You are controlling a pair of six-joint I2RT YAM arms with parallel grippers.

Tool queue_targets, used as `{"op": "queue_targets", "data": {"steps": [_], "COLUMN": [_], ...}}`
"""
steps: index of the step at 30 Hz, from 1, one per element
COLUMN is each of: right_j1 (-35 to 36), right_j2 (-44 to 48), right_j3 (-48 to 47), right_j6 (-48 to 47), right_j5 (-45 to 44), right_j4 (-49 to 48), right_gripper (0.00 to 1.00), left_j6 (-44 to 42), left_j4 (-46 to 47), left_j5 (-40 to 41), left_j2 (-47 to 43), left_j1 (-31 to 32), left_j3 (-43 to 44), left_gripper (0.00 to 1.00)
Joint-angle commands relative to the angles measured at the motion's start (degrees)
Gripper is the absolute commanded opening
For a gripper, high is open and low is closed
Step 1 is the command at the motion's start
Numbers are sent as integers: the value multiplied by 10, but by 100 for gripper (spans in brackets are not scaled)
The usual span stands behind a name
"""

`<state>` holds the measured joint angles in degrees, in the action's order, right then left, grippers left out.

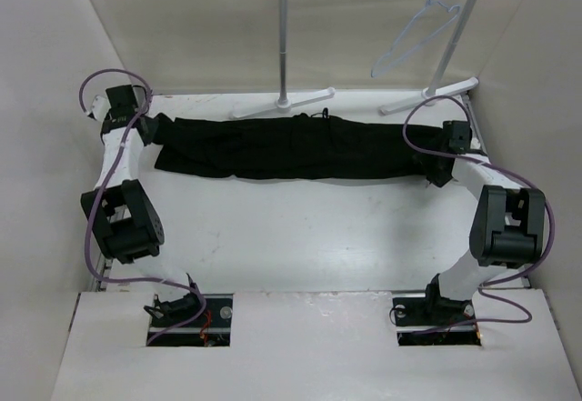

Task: Place the trousers on the hanger
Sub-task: Fold the trousers at the center of the board.

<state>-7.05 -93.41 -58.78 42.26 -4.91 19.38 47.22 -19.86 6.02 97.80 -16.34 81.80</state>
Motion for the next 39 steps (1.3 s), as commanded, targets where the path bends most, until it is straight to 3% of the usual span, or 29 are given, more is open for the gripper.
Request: {"op": "queue_targets", "data": {"steps": [1,9,15,19,25,29,33,36,39], "right_j1": [-7,-20,-38,-44,-73,-86,-83,-83,-80], "right_j2": [6,3,-6,-22,-15,-15,-46,-74,-99], "right_j3": [-25,-20,-44,-55,-47,-31,-40,-60,-78], "right_j6": [-2,-12,-10,-5,-2,-1,5,18,33], "right_j5": [-1,-1,4,14,19,33,54,62,68], "right_j4": [-22,-18,-18,-17,-11,-14,-22,-24,-27], "right_gripper": [73,77,81,81,80,80,80,79,67], "left_j6": [-11,-13,-32,-27,-35,-55,-49,-35,-37], "left_j4": [-36,-107,-138,-137,-139,-135,-90,-58,-44], "left_j5": [15,31,121,132,162,122,95,94,107], "left_j2": [45,92,2,50,159,203,142,73,21], "left_j1": [-14,16,27,6,-22,-28,-26,-25,-9], "left_j3": [42,190,76,62,127,160,99,46,17], "left_gripper": [6,5,7,7,8,28,53,61,62]}}
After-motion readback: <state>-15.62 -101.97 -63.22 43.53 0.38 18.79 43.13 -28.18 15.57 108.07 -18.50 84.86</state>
